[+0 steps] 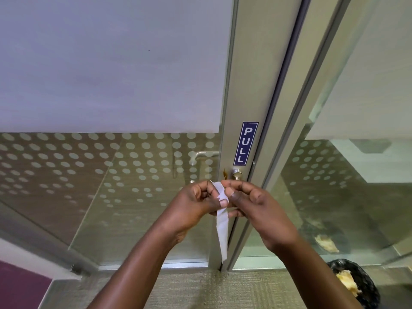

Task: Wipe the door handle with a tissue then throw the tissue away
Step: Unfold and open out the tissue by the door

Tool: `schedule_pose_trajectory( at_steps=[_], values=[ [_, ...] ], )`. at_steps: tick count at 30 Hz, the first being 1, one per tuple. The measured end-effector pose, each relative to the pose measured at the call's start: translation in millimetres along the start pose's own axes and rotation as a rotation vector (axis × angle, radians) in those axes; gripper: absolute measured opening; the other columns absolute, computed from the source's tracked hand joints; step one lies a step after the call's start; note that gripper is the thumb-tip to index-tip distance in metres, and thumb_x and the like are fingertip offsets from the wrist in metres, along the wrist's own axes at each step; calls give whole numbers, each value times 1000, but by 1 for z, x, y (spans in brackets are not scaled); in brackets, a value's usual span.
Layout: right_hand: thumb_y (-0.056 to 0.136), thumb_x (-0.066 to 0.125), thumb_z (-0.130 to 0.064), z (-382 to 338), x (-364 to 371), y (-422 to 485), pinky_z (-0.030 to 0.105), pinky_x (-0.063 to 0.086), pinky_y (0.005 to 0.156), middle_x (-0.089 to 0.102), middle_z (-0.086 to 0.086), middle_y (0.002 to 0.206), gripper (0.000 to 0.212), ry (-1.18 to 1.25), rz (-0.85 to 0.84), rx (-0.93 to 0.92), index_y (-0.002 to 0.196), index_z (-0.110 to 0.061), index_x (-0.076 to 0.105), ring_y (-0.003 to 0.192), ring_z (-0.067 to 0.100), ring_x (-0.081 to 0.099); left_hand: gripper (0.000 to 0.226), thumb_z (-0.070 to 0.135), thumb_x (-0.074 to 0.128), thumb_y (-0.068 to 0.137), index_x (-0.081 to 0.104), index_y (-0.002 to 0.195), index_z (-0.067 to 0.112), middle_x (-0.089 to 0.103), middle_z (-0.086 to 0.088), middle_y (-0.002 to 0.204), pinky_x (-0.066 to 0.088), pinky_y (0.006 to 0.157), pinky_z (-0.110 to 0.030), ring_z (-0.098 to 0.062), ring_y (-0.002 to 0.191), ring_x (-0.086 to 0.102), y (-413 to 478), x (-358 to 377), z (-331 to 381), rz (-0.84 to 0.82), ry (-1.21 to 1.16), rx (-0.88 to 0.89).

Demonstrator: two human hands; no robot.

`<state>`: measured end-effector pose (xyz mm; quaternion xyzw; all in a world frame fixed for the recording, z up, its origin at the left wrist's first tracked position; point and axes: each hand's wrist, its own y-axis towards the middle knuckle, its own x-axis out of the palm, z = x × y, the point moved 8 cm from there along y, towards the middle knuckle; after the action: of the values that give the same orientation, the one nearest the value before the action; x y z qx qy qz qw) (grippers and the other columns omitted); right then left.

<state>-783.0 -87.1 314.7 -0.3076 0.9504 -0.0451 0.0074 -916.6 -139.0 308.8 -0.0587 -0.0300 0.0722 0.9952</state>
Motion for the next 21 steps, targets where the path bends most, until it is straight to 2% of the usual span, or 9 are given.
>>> schedule_pose_trajectory(
  at_steps=[3, 5, 7, 11, 13, 17, 19, 21],
  values=[
    [89, 68, -29, 2, -7, 2, 27, 56, 72, 77, 9, 106, 30, 69, 28, 28, 117, -17, 72, 92, 20, 73, 21, -1, 77, 89, 60, 82, 9, 56, -14, 78, 44, 74, -35, -21, 76, 51, -2, 2, 3, 20, 107, 41],
    [88, 66, -33, 8, -9, 3, 30, 58, 74, 76, 18, 105, 37, 228, 32, 104, 116, -9, 71, 89, 25, 73, 20, -1, 76, 90, 60, 83, 10, 54, -11, 76, 41, 71, -33, -20, 73, 48, -4, 4, 6, 22, 180, 92],
    [88, 65, -34, 13, -8, 4, 32, 60, 78, 74, 24, 108, 42, 329, 14, 171, 114, -1, 70, 93, 30, 73, 16, 2, 74, 92, 63, 85, 11, 57, -8, 75, 44, 68, -32, -19, 71, 52, -7, 7, 12, 30, 290, 173],
    [80, 76, -38, 20, -6, 4, 36, 61, 86, 73, 26, 108, 49, 419, -15, 249, 107, 2, 73, 101, 34, 73, 14, -2, 73, 91, 67, 91, 11, 63, -1, 84, 50, 73, -35, -16, 78, 60, -15, 13, 29, 101, 557, 380],
    [78, 78, -35, 20, -6, 5, 30, 61, 80, 75, 23, 106, 46, 366, -19, 240, 106, 2, 73, 97, 29, 74, 15, -3, 72, 89, 66, 90, 11, 61, -1, 86, 50, 74, -38, -16, 80, 58, -19, 18, 33, 126, 657, 449],
    [91, 70, -17, 20, -15, 7, 24, 58, 68, 78, 17, 96, 19, 145, 51, 218, 100, -1, 74, 85, 24, 76, 17, 2, 73, 88, 64, 92, 15, 57, 2, 90, 50, 75, -37, -13, 84, 56, -23, 26, 28, 72, 766, 475],
    [93, 68, -17, 17, -19, 8, 26, 57, 67, 79, 13, 91, 14, 50, 58, 195, 97, -5, 75, 83, 24, 75, 18, 17, 80, 86, 64, 96, 19, 56, 5, 93, 47, 77, -27, -9, 85, 55, -23, 27, 25, 14, 735, 441],
    [90, 72, -22, 11, -21, 8, 25, 52, 64, 78, 5, 84, 13, -32, 56, 154, 92, -9, 75, 74, 17, 71, 29, 39, 82, 83, 66, 104, 24, 57, 10, 99, 45, 80, -17, -7, 93, 58, -23, 21, 28, 38, 672, 415]
  ],
)
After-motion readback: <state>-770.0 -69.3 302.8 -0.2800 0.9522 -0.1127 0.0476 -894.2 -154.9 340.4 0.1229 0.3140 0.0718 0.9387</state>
